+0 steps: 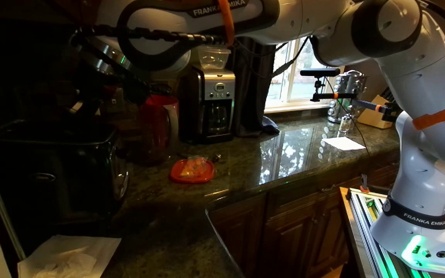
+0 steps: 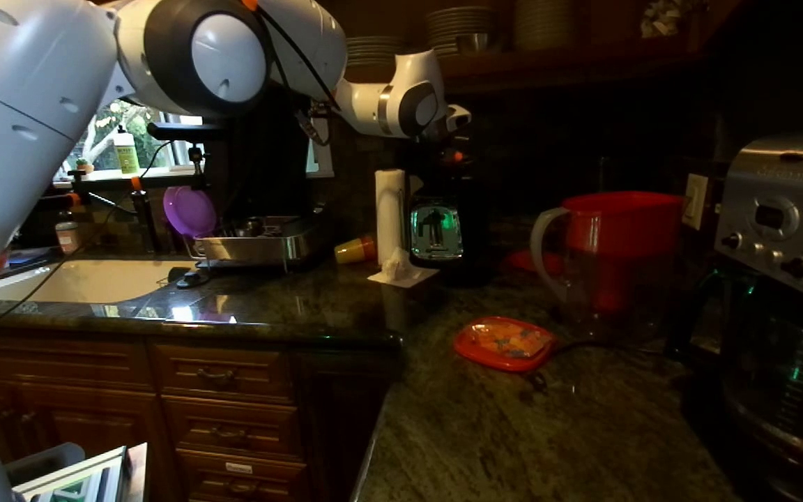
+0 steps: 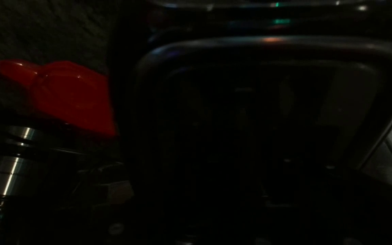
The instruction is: Move the toaster to the left of the counter
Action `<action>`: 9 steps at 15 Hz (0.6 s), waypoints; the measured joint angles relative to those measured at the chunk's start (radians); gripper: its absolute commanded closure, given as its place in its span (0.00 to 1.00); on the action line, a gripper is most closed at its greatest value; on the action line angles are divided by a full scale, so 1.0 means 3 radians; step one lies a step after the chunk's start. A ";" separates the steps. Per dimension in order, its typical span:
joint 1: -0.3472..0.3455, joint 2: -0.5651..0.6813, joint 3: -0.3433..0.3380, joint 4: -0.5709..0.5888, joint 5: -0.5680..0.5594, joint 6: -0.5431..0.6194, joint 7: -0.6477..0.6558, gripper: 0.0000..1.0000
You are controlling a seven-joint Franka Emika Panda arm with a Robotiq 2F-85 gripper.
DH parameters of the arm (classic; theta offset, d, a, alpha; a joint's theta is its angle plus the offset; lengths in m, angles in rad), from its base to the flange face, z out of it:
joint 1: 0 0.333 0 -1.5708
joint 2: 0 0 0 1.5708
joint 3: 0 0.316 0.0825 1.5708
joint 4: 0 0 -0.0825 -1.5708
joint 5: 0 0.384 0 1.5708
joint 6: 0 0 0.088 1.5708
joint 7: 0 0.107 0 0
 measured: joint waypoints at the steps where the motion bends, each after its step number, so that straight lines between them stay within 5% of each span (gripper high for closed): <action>1: -0.0011 -0.0088 0.0004 -0.0150 0.0021 0.0045 0.0041 0.96; 9: -0.0069 -0.1007 -0.0049 -0.1444 0.0188 0.0180 0.0439 0.96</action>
